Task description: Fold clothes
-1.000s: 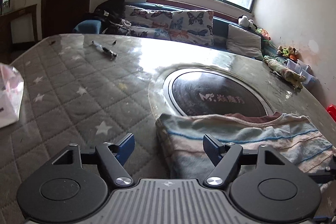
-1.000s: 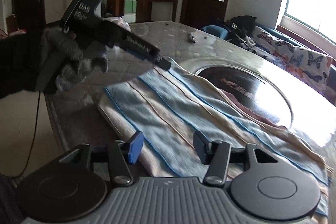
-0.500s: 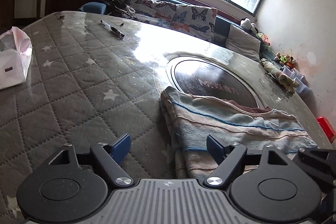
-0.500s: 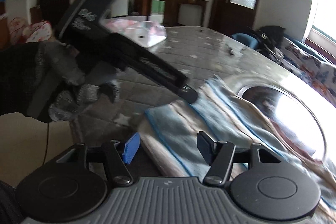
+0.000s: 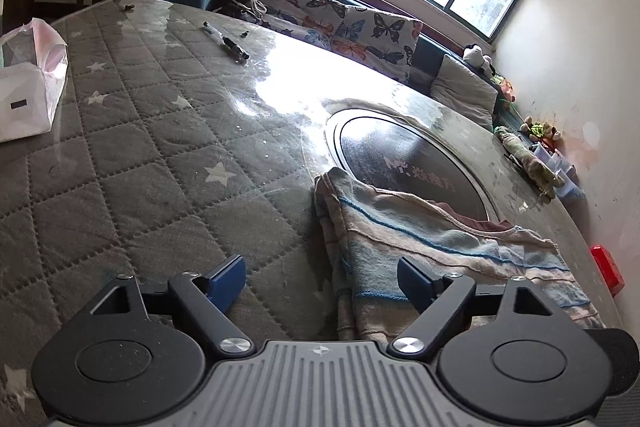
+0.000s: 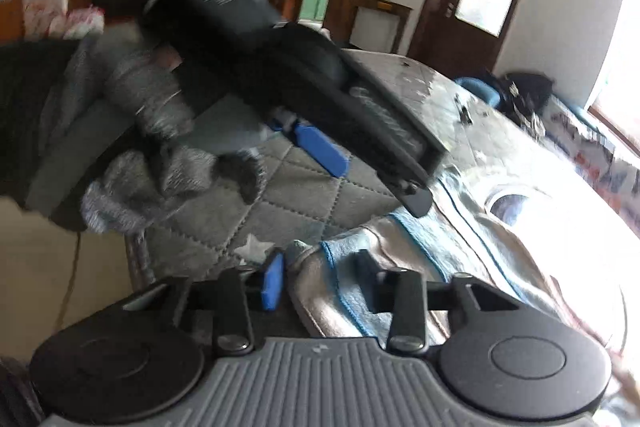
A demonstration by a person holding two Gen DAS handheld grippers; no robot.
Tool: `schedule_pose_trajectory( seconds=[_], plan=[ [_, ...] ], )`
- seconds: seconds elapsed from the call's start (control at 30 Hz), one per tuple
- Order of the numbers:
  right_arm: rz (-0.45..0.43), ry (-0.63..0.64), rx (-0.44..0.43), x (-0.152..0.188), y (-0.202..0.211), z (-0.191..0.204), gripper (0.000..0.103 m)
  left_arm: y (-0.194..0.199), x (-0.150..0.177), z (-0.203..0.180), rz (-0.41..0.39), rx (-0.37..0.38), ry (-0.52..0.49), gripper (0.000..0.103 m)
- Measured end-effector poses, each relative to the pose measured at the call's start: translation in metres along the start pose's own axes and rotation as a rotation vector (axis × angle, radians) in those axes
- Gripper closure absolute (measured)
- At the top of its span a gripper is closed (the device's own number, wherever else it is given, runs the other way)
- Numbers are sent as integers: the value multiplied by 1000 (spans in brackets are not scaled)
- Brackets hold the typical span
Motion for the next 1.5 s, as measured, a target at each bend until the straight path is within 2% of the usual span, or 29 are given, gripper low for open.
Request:
schedule_pose_trajectory(
  seconds=[0.13,0.3,0.37,0.43,0.5,0.53,0.63,0.73,0.8,1.0,1.07,1.13,1.2,1.37,1.5],
  plan=[
    [-47,-82,-2,-4,16,-15,87,0,-1,-7,19,31,44,19],
    [-92,-136,-1,-8,32,-30,88,-8,2,-17,91,79,149,27],
    [-104,-144,2,-7,37,-35,88,-14,3,-19,120,90,195,38],
    [-109,-152,-1,-5,40,-37,88,-19,6,-20,144,107,237,60],
    [-115,-159,-2,-2,44,-40,88,-22,7,-19,151,110,270,66],
    [-118,-166,-4,-1,46,-42,88,-23,8,-18,153,112,284,75],
    [-128,-188,-9,3,51,-48,84,-20,5,-18,142,112,293,87],
    [-138,-210,-15,6,56,-55,72,-16,0,-23,128,118,287,89],
    [-144,-228,-13,10,63,-59,68,-11,-3,-29,116,127,271,89],
    [-133,-372,70,46,85,-99,67,6,-16,-62,76,174,218,90],
    [-131,-463,25,58,86,-113,67,9,-19,-70,69,183,204,91],
    [-147,-511,17,68,89,-125,66,8,-20,-72,68,181,200,91],
    [-134,-510,59,74,89,-131,66,6,-19,-72,72,173,203,92],
    [-28,-425,242,83,67,-144,66,9,-20,-83,72,191,195,93],
    [31,-411,295,96,41,-156,68,14,-23,-103,69,224,170,94]
  ],
)
Point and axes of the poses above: each gripper's, at about its wrist camera, not at the fingertips, and y roughly against the way its jaws point, z to its left, x to its underside, the point moved 9 cm from there along -y, roughly the way its jaws point, and after that the axes turned 9 degrees about y, right-handed, at the moved point
